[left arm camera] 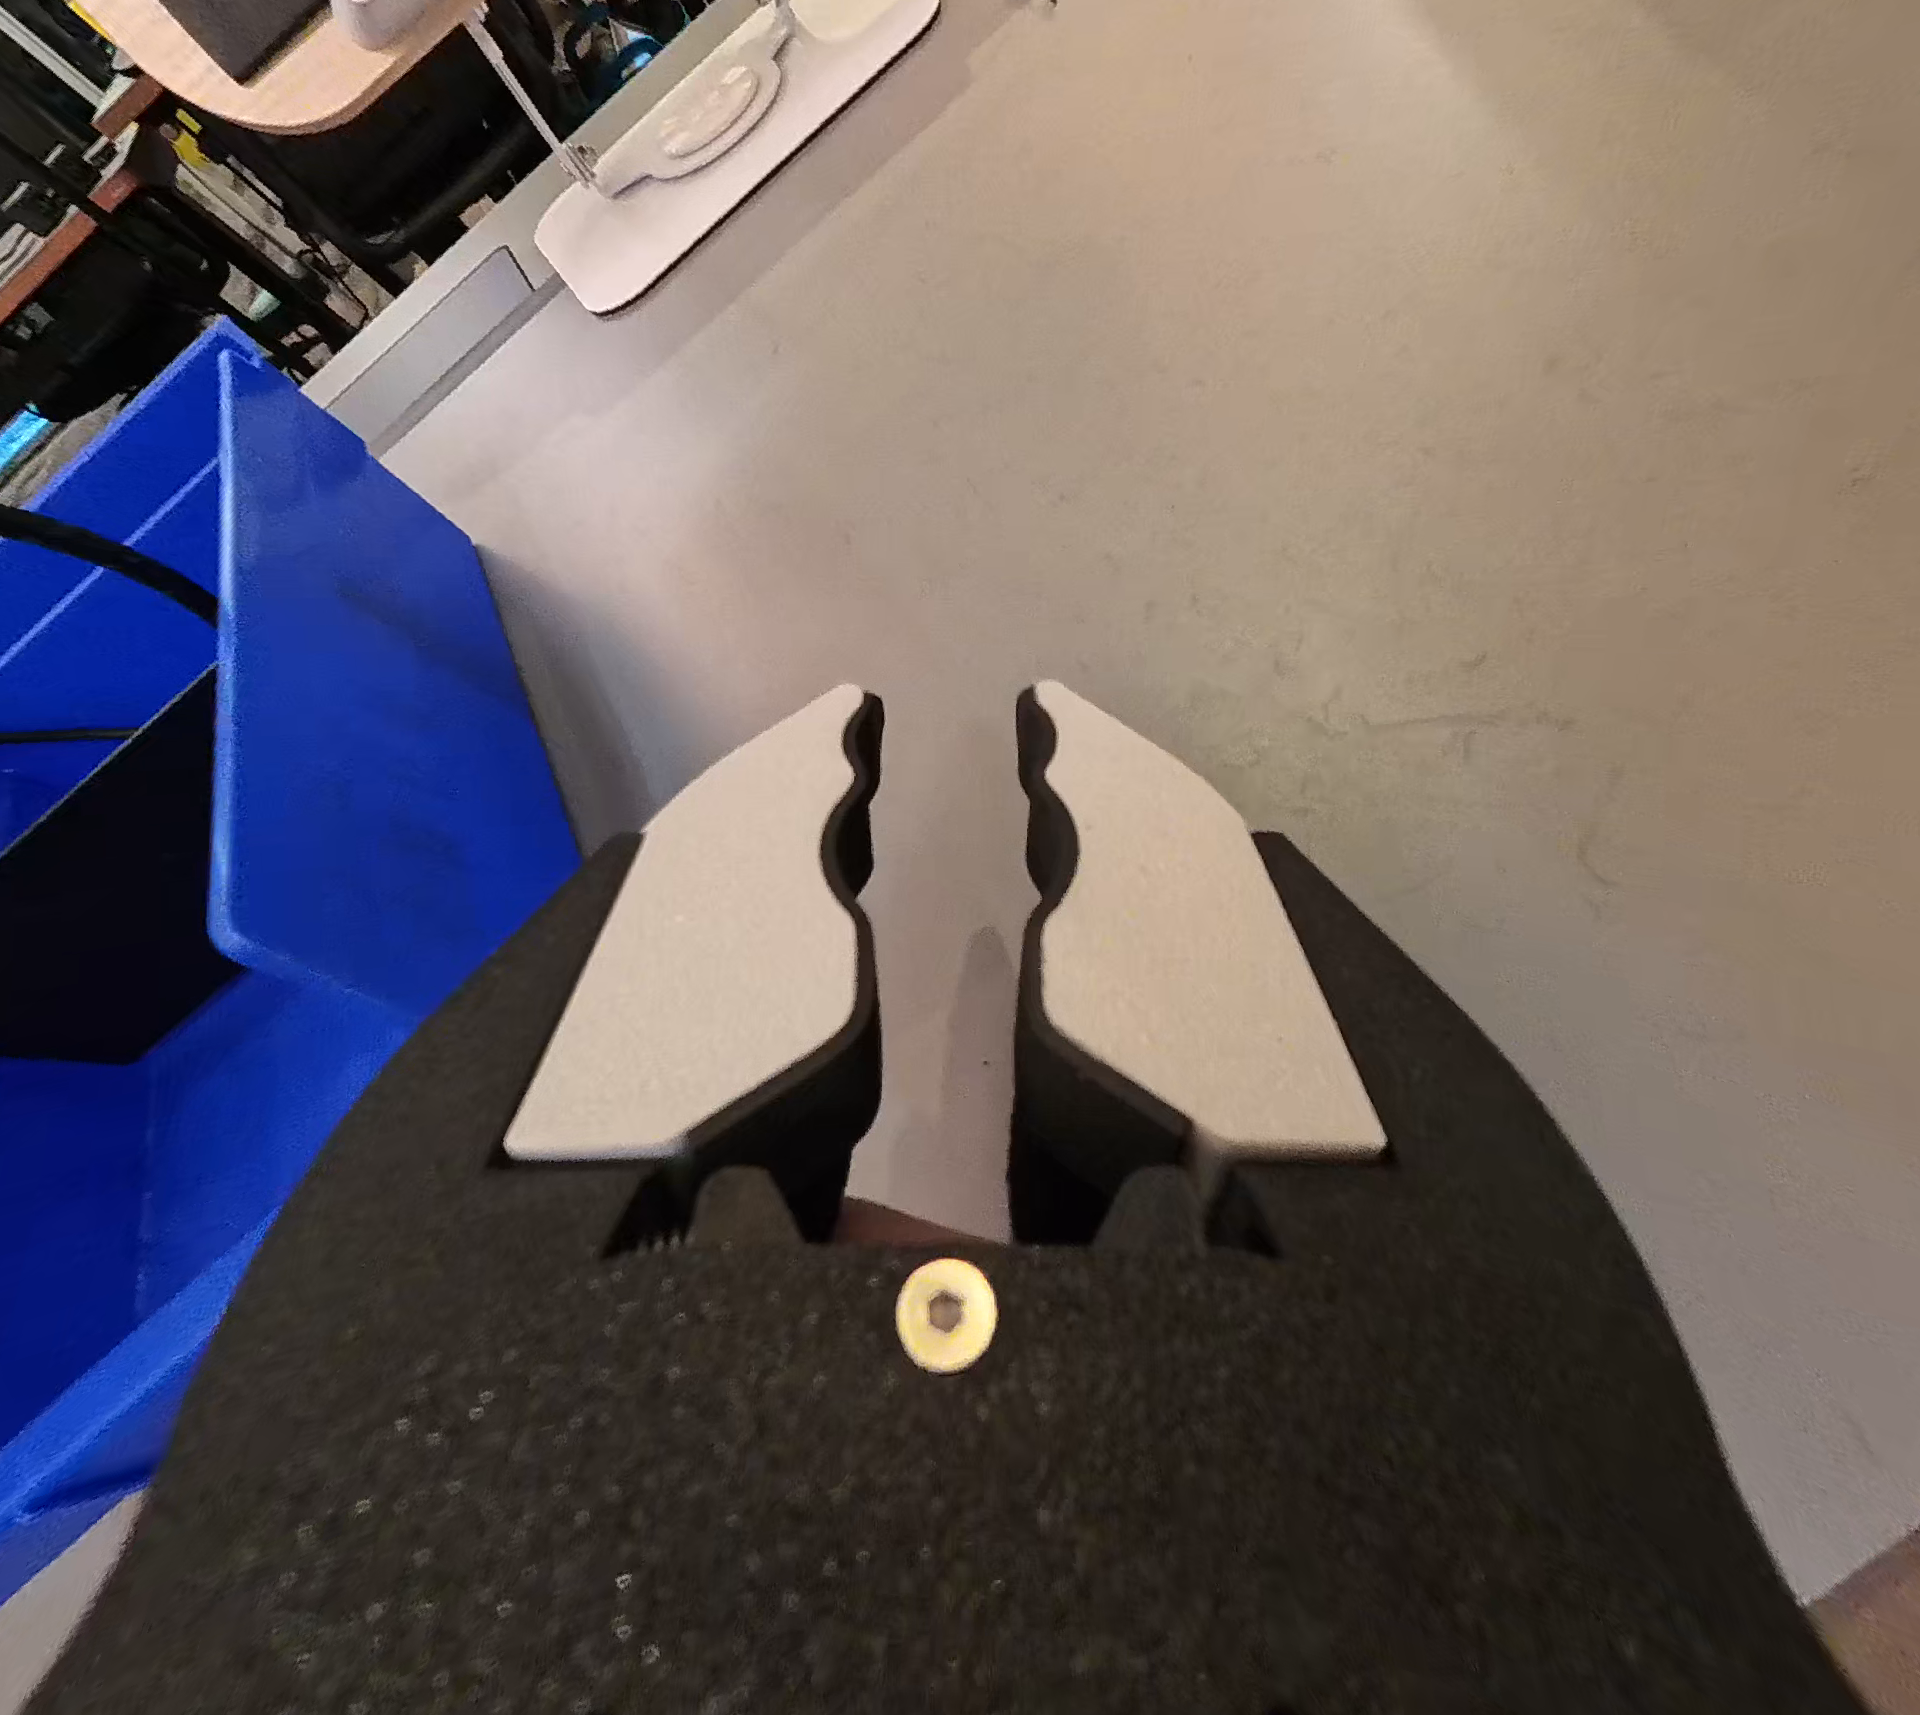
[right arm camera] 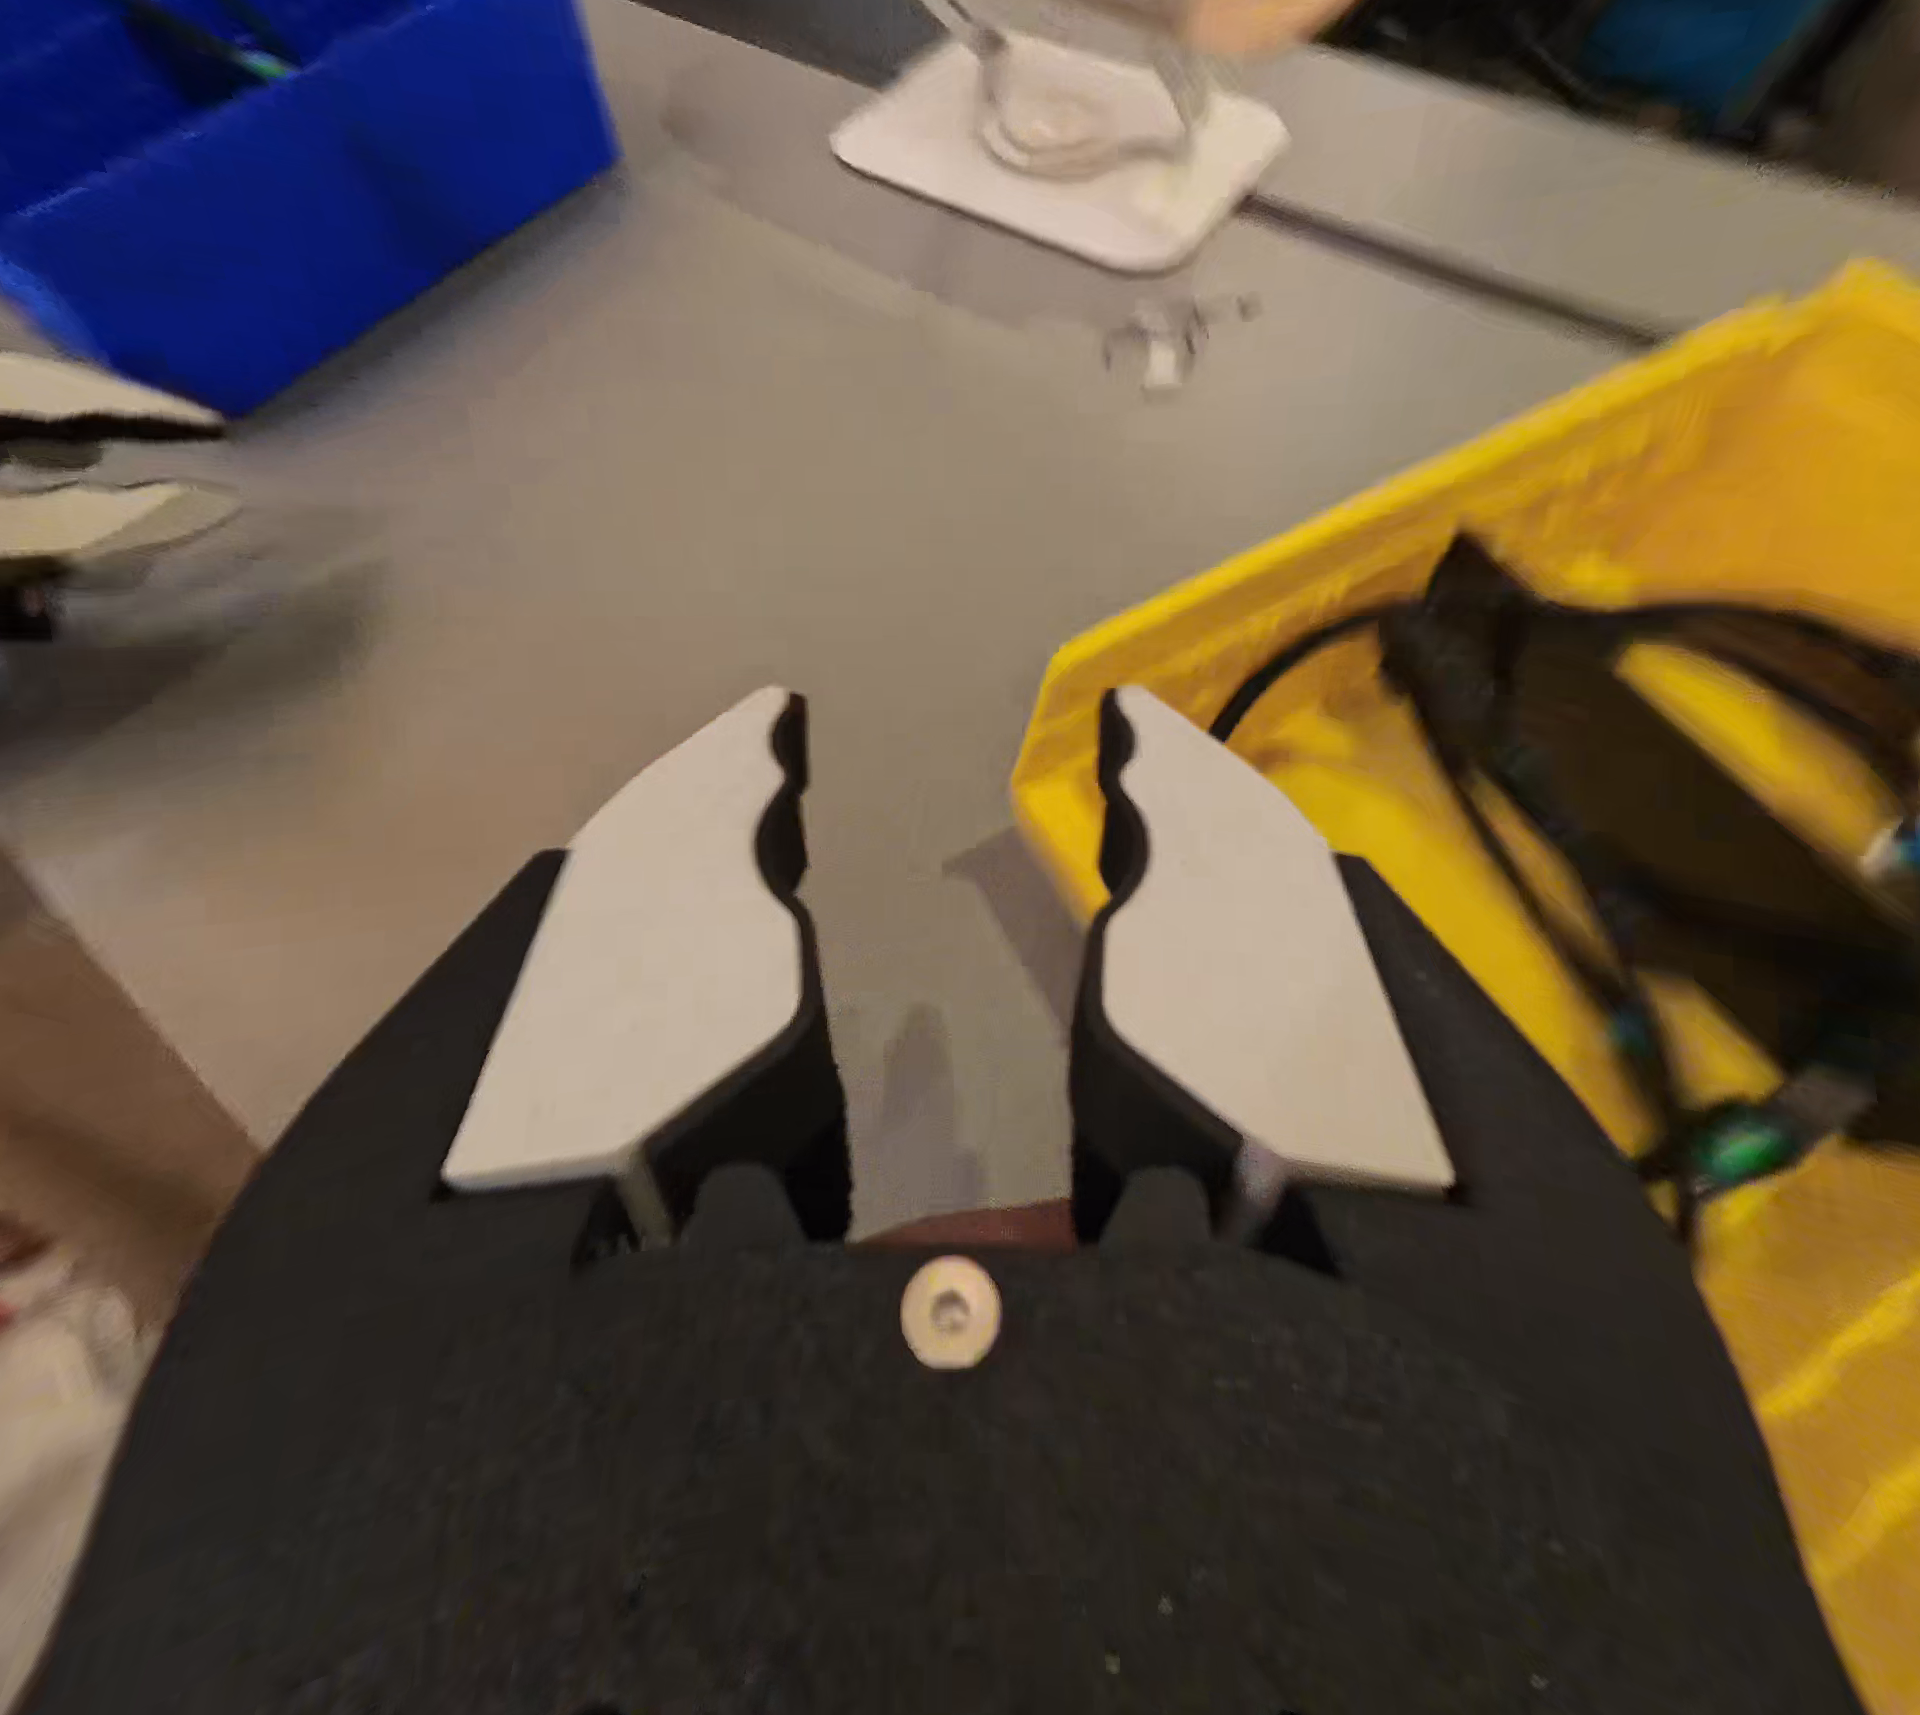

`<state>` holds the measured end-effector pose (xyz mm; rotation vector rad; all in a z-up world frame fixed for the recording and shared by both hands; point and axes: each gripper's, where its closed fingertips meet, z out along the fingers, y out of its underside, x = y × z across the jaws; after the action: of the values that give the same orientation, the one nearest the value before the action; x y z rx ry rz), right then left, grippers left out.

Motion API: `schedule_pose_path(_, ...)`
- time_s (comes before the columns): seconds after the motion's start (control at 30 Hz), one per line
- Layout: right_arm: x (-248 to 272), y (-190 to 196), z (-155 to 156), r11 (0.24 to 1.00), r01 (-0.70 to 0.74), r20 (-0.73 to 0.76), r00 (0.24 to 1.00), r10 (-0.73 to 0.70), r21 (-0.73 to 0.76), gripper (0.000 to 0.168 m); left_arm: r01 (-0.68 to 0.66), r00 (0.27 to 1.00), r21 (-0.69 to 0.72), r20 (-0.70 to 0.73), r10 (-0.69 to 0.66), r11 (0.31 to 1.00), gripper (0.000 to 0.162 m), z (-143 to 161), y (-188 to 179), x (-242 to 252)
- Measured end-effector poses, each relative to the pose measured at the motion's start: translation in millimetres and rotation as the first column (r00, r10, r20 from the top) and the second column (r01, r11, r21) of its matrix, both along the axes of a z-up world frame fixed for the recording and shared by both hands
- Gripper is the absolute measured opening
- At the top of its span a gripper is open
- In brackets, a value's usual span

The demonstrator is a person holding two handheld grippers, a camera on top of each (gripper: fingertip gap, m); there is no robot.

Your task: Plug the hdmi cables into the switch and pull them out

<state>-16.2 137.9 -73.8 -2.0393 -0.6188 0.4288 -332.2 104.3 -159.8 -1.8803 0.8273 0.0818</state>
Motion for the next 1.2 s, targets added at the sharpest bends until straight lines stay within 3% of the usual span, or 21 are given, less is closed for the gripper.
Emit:
schedule_pose_path(0.03, -1.5, -0.2, -23.1, 0.995, 0.099, 0.0, 0.995, -0.099, -0.019, 0.066, 0.001, 1.0, -0.001, 0.001, -0.001, 1.0, 0.025, -0.4, -0.1, 0.4)
schedule_pose_path(0.1, 4.9, 11.7, -56.2, 0.951, 0.308, 0.0, 0.951, -0.308, -0.012, 0.065, 0.007, 1.0, -0.004, 0.006, -0.007, 1.0, 0.025, -0.8, -0.6, 2.3)
schedule_pose_path(0.23, 0.8, 46.5, -68.1, 0.876, 0.482, -0.06, 0.875, -0.48, 0.021, 0.064, 0.029, 1.0, 0.006, 0.008, -0.029, 1.0, 0.025, 2.5, -0.7, 8.3)
schedule_pose_path(0.3, -4.4, 61.0, -67.7, 0.866, 0.499, -0.053, 0.866, -0.497, 0.031, 0.054, 0.036, 0.999, 0.012, 0.009, -0.036, 0.999, 0.025, 4.7, -1.7, 10.0)
schedule_pose_path(0.37, 5.4, 69.8, -68.6, 0.834, 0.546, 0.036, 0.835, -0.55, 0.075, 0.021, 0.041, 0.999, 0.017, 0.009, -0.041, 0.999, 0.025, 6.3, -2.3, 10.8)
schedule_pose_path(0.57, 1.4, 31.8, -68.5, 0.896, 0.417, 0.14, 0.888, -0.438, 0.156, 0.014, 0.021, 1.0, 0.033, -0.005, -0.021, 0.999, 0.024, 7.9, -3.6, 2.5)
schedule_pose_path(0.8, 13.2, -19.0, -67.0, 0.882, 0.394, 0.168, 0.881, -0.443, 0.257, 0.003, 0.0, 1.0, 0.0, 0.012, 0.0, 1.0, 0.024, 2.1, -5.0, -1.7)
schedule_pose_path(0.87, 11.7, -13.9, -67.0, 0.876, 0.42, 0.101, 0.886, -0.452, 0.235, 0.002, 0.005, 0.999, -0.02, 0.033, -0.004, 1.0, 0.024, 0.1, -5.4, 1.7)
schedule_pose_path(1.1, -1.6, 24.9, -67.2, 0.88, 0.41, 0.128, 0.885, -0.447, 0.238, 0.004, -0.008, 0.997, -0.106, 0.076, 0.016, 0.994, 0.026, -10.6, -8.7, 10.4)
schedule_pose_path(1.2, -2.0, 25.7, -67.0, 0.869, 0.443, 0.069, 0.882, -0.467, 0.219, 0.004, -0.016, 0.994, -0.118, 0.105, 0.028, 0.993, 0.026, -8.3, -11.7, 10.1)
